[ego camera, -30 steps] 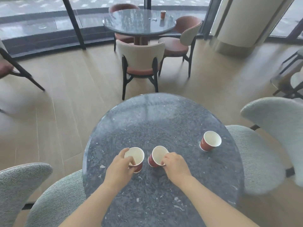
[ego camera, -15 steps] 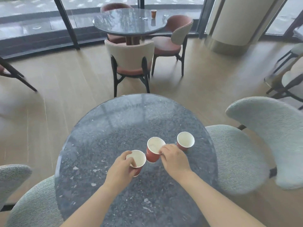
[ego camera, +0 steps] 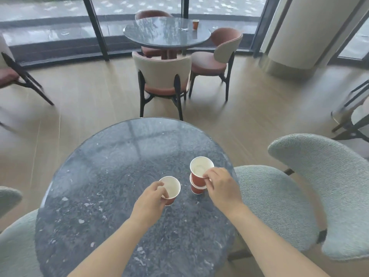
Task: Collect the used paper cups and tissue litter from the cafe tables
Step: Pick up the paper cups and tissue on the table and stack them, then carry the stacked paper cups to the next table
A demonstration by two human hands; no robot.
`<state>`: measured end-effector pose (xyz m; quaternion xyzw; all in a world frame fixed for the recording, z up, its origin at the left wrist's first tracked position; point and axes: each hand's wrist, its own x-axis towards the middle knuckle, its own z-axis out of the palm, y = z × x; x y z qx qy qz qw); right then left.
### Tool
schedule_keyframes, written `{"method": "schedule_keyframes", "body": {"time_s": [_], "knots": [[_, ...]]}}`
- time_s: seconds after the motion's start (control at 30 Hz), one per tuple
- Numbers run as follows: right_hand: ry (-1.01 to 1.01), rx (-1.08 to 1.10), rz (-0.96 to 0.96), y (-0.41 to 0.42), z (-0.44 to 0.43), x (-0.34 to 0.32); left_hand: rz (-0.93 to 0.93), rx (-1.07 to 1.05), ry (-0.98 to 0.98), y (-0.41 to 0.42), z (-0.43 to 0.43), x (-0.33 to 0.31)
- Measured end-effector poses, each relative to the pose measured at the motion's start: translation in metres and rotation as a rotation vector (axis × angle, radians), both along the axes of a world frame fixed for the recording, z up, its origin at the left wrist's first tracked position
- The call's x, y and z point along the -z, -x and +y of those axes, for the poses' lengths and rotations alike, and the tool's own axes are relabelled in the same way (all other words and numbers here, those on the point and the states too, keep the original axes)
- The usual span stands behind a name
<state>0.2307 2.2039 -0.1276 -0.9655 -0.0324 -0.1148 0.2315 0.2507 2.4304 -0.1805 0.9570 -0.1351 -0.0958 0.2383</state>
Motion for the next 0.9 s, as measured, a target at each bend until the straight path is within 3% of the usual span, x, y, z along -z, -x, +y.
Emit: {"method": "schedule_keyframes", "body": {"time_s": [0.27,0.67,0.9], "knots": [[0.125,-0.166,0.205,-0.006,-0.024,0.044,0.147,-0.010,-0.169,0.025,-0.016,0.018],[0.202,-0.372,0.275,-0.018,-0.030,0.059,-0.010,-0.193,-0.152,0.024,-0.043,0.005],[0.134,-0.347,0.348,-0.019,-0.021,0.050,0.007,-0.306,-0.089,0.042,-0.036,-0.013]]}}
